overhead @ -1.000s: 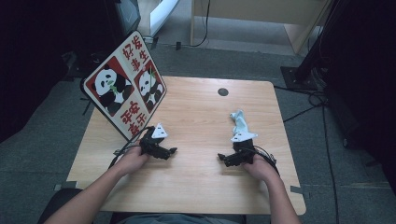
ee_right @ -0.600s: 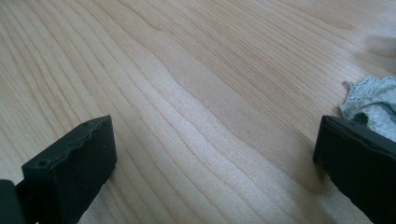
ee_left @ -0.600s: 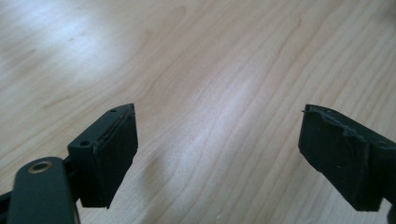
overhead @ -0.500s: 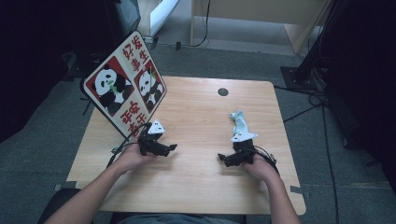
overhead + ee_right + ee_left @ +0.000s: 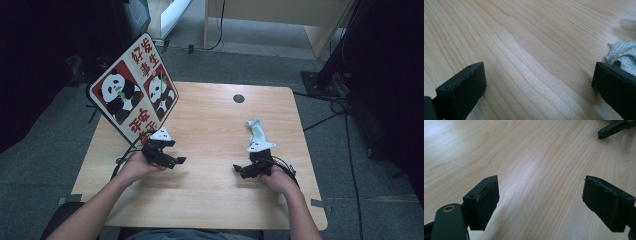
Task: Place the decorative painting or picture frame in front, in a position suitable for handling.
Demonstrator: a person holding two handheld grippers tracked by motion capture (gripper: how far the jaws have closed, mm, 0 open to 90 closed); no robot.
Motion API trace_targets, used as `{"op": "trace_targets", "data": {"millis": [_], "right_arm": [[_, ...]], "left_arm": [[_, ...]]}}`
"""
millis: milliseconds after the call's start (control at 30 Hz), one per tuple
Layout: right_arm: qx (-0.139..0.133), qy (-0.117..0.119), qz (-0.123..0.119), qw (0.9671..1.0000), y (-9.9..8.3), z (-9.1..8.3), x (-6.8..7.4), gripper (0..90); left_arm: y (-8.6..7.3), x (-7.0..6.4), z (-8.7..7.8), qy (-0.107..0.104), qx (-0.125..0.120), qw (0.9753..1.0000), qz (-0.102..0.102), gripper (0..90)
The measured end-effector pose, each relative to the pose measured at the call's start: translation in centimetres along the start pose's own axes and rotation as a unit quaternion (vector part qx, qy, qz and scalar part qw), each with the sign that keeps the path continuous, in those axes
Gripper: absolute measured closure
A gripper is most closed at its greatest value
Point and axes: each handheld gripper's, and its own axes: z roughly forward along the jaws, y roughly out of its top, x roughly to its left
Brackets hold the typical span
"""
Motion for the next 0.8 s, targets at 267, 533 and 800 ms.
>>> {"op": "trace_targets", "data": {"millis": [267,533,800], "right_arm": [[0.000,0.000,0.000,1.0000,0.0,0.0,0.0,0.0],[-0.001,0.002,-0.003,1.0000,0.0,0.1,0.0,0.0],[-0.001,0.005,-0.007,1.0000,0.1,0.1,-0.1,0.0]], "left_arm": [[0.1,0.3,-1.9,0.004,-0.012,0.9998,0.013,15.5],[-0.2,1.0,-4.0,0.009,-0.018,0.9997,0.015,23.6],[-1.1,1.6,-5.9,0.020,-0.017,0.9996,0.014,29.6]]}}
